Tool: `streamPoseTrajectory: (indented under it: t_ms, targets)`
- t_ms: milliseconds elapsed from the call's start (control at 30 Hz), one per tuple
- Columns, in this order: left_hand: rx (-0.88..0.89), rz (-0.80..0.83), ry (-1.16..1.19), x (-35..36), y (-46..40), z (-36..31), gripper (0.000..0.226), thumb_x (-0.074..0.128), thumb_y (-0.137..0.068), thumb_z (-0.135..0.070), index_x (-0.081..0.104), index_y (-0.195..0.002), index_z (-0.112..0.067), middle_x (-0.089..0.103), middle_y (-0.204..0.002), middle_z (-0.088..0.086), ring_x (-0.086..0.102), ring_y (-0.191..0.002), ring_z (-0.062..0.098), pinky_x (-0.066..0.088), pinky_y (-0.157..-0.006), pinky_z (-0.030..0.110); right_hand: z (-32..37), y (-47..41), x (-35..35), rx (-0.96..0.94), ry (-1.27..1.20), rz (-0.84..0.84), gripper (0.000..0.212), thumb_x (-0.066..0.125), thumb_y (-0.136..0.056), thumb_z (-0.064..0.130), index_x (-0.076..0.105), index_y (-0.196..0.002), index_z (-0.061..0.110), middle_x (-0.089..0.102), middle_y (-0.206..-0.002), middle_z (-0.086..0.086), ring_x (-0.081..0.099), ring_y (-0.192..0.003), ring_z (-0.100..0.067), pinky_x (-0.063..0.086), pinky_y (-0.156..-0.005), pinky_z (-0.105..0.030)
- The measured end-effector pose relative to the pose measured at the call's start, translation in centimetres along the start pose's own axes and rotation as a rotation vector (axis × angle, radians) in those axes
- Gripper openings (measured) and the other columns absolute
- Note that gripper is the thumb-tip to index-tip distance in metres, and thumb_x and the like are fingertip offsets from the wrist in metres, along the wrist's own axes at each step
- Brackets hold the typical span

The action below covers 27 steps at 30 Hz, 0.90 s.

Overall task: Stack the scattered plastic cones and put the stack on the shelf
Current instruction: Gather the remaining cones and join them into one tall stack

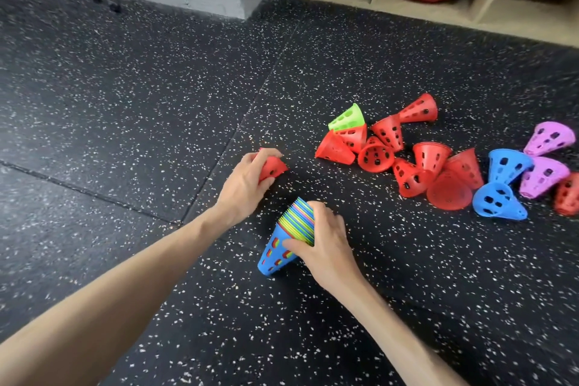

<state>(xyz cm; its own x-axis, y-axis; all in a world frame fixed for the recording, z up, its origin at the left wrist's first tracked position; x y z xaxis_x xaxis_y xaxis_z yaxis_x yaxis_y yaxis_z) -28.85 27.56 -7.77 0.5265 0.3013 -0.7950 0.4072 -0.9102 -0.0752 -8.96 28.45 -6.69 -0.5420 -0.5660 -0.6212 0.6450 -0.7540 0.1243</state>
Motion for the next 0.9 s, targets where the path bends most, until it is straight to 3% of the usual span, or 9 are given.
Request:
streamPoseTrajectory:
  t_ms: [167, 267, 433, 600, 700, 767, 900]
  targets:
    - [-0.101, -0.150, 0.189, -0.9, 3.6, 1.1, 0.078, 0.071, -0.093, -0.011, 0.029, -0.151, -0.042, 0.058, -0.129, -0.004, 0.059, -0.109, 0.019, 0.049, -0.099, 0.041, -0.7, 0.4, -0.1, 0.033, -0.068, -0.031, 0.052, 0.075, -0.085, 0.033, 0.041, -0.125, 0.031, 0.048, -0.109, 0.020, 0.039, -0.108, -0.010, 0.038, -0.085, -0.029]
    - [-0.187, -0.229, 0.295, -1.0, 5.9, 1.7, 0.084, 0.076, -0.089, -0.008, 0.029, -0.151, -0.041, 0.057, -0.138, -0.007, 0.061, -0.118, 0.019, 0.049, -0.104, 0.042, -2.2, 0.4, -1.4, 0.152, -0.228, -0.116, 0.045, 0.079, -0.078, 0.035, 0.049, -0.112, 0.033, 0.059, -0.101, 0.013, 0.050, -0.106, -0.016, 0.044, -0.086, -0.034]
    - [-0.262, -0.226, 0.388, 0.4, 8.8, 1.9, 0.087, 0.079, -0.086, -0.007, 0.032, -0.147, -0.048, 0.058, -0.138, -0.012, 0.059, -0.122, 0.018, 0.048, -0.107, 0.049, -2.8, -0.2, -6.4, 0.177, -0.351, -0.323, 0.039, 0.081, -0.079, 0.033, 0.051, -0.103, 0.036, 0.065, -0.100, 0.007, 0.059, -0.101, -0.020, 0.048, -0.086, -0.037]
    - [-0.231, -0.168, 0.462, 1.9, 11.0, -1.2, 0.086, 0.080, -0.087, -0.011, 0.032, -0.144, -0.054, 0.057, -0.138, -0.020, 0.059, -0.123, 0.011, 0.049, -0.106, 0.045, -1.3, -0.7, -10.6, 0.102, -0.400, -0.446, 0.039, 0.078, -0.087, 0.029, 0.049, -0.113, 0.027, 0.061, -0.104, 0.001, 0.058, -0.097, -0.018, 0.043, -0.078, -0.027]
    - [-0.184, -0.143, 0.505, 2.4, 11.9, -3.4, 0.084, 0.079, -0.088, -0.015, 0.032, -0.144, -0.055, 0.056, -0.138, -0.024, 0.057, -0.124, 0.009, 0.049, -0.106, 0.043, 0.1, -0.8, -11.3, 0.063, -0.376, -0.376, 0.038, 0.078, -0.087, 0.023, 0.050, -0.112, 0.024, 0.063, -0.101, 0.000, 0.056, -0.081, 0.000, 0.042, -0.071, -0.011]
    - [-0.148, -0.157, 0.529, 2.4, 12.3, -4.9, 0.084, 0.080, -0.088, -0.015, 0.033, -0.143, -0.056, 0.055, -0.138, -0.024, 0.058, -0.125, 0.008, 0.049, -0.107, 0.039, 1.1, -0.5, -10.9, 0.039, -0.362, -0.265, 0.037, 0.078, -0.086, 0.020, 0.053, -0.113, 0.022, 0.064, -0.097, 0.002, 0.056, -0.075, 0.005, 0.042, -0.069, -0.008]
    - [-0.123, -0.170, 0.535, 2.2, 12.8, -6.3, 0.085, 0.083, -0.086, -0.019, 0.034, -0.145, -0.057, 0.055, -0.138, -0.026, 0.059, -0.123, 0.009, 0.050, -0.105, 0.038, 2.3, 0.5, -9.5, -0.003, -0.321, -0.107, 0.039, 0.079, -0.086, 0.022, 0.054, -0.116, 0.026, 0.065, -0.101, 0.010, 0.058, -0.083, 0.010, 0.042, -0.073, -0.005]
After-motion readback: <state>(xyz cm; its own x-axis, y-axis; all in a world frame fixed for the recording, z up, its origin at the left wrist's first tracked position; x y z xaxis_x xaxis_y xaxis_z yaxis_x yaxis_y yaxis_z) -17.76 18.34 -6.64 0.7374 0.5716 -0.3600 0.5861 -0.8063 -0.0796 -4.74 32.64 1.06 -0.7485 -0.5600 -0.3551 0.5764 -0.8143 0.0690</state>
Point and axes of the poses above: each hand's wrist, its own y-axis away from the middle knuckle, its own x-axis out of the palm, z = x × y, the point moved 8 cm from there along -y, towards the middle knuckle
